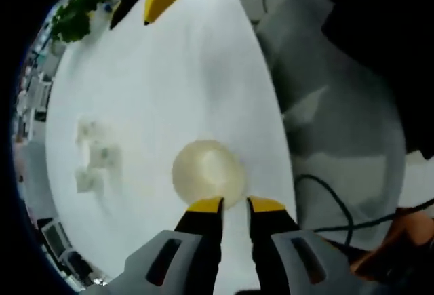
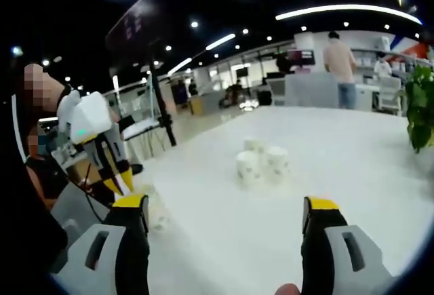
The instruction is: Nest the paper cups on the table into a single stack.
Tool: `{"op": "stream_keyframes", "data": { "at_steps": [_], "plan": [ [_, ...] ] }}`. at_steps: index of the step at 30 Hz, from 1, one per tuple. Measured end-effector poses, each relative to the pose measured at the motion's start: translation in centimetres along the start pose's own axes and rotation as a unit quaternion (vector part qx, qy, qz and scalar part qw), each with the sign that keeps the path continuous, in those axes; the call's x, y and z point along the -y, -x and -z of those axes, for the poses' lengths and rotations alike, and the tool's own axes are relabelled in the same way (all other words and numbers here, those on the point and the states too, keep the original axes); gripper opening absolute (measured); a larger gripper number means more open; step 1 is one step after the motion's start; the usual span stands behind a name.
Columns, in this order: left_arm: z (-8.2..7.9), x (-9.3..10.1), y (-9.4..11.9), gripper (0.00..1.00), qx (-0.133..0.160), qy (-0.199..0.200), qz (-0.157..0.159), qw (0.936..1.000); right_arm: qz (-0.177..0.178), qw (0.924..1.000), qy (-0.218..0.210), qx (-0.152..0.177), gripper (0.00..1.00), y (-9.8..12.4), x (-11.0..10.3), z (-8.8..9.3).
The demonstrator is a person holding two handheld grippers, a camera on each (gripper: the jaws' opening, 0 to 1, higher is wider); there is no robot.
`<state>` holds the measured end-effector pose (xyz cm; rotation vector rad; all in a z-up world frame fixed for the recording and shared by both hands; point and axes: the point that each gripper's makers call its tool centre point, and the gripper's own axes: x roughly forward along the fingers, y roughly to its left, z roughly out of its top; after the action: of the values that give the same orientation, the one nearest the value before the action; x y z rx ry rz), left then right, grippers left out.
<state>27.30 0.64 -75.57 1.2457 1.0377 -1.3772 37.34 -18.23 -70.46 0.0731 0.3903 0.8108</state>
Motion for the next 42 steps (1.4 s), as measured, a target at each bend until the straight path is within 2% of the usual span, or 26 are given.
{"op": "stream_keyframes", "data": {
  "at_steps": [11,13,16,17,24,27,30,32,35,37,42],
  "plan": [
    [-0.3,0.1,0.2,0.13,0.016,0.021,-0.011,0.9996,-0.002,1.0,0.001,-0.004,0.92,0.3,-0.2,0.1],
    [-0.4,-0.3,0.1,0.14,0.024,0.025,-0.022,0.9991,-0.002,1.0,0.001,-0.005,0.92,0.4,-0.3,0.2],
    [-0.3,-0.5,0.2,0.16,0.031,0.041,-0.03,0.9982,-0.004,1.0,0.003,-0.006,0.92,0.5,-0.4,0.1],
    [-0.4,-0.6,0.3,0.16,0.043,0.053,-0.035,0.9971,-0.005,0.9999,0.005,-0.009,0.92,0.5,-0.5,0.1],
    [0.5,-0.2,0.6,0.19,0.073,0.102,-0.048,0.991,-0.004,0.9998,0.014,-0.014,0.92,0.9,-0.6,-0.5],
    [0.4,-0.6,1.1,0.2,0.096,0.133,-0.065,0.9844,-0.002,0.9997,0.016,-0.017,0.92,1.1,-0.7,-0.7],
    [-0.1,-1.3,1.9,0.2,0.136,0.162,-0.082,0.9738,-0.002,0.9997,0.015,-0.019,0.92,1.2,-1.0,-0.7],
    [-0.4,-1.9,2.5,0.2,0.161,0.167,-0.095,0.968,-0.002,0.9997,0.015,-0.021,0.92,1.2,-1.3,-0.8],
    [-0.3,-2.6,3.1,0.24,0.179,0.191,-0.111,0.9589,-0.004,0.9995,0.021,-0.026,0.92,1.2,-1.9,-1.0],
    [-0.9,-2.9,3.6,0.24,0.208,0.191,-0.12,0.9519,-0.005,0.9994,0.022,-0.027,0.92,1.1,-2.2,-1.1],
    [-0.5,-3.1,4.0,0.33,0.221,0.206,-0.13,0.9443,-0.009,0.9991,0.029,-0.028,0.93,1.2,-3.2,-1.8]
  ]
}}
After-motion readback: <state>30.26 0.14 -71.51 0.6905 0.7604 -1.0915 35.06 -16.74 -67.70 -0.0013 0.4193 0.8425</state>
